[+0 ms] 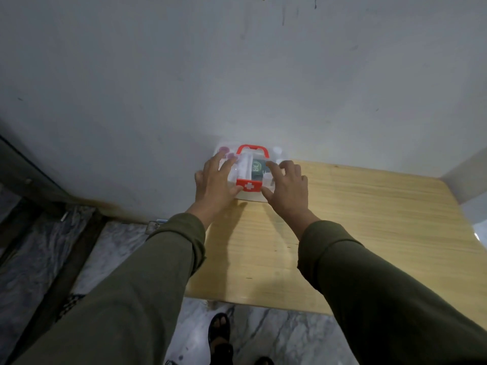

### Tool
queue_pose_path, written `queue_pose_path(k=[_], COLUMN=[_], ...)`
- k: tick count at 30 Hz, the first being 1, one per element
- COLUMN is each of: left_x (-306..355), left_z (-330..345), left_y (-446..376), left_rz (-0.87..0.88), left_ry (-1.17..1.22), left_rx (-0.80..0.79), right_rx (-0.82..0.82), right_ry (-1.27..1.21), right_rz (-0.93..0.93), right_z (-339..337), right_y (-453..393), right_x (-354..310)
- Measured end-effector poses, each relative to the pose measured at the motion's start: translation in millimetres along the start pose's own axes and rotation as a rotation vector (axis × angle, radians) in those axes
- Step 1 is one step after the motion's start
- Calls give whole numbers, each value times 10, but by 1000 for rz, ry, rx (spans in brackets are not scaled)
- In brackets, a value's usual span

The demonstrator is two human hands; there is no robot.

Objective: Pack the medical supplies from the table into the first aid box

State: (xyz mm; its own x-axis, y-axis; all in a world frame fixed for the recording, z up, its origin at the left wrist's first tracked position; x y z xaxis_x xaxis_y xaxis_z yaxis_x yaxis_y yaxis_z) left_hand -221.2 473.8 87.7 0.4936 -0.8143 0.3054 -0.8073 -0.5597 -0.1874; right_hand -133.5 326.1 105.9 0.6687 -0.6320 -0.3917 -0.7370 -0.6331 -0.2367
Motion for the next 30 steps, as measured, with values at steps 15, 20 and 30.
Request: queue_pose_path(k=[15, 20, 30], left_x=[-152, -105, -91], left_z=[274, 298, 256], left_y=[-664, -859, -875], left_rz=[180, 209, 220], left_ry=[-116, -115, -145], left_rx=[-204, -228, -257], right_rx=[-209, -233, -305], right_ry=[88, 77, 73], right_rz=[124, 136, 126], right_z=[412, 431, 348], right_y=[-588, -812, -880], right_x=[59, 137, 118])
Point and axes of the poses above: each hand's wrist, its own y-axis away from the middle knuckle, its own z-axis out of the palm, x = y × z, the point moved 1 cm from there along -y, towards the middle knuckle, and after that the axes turned 11 degrees about -y, right-handed, at the moved point
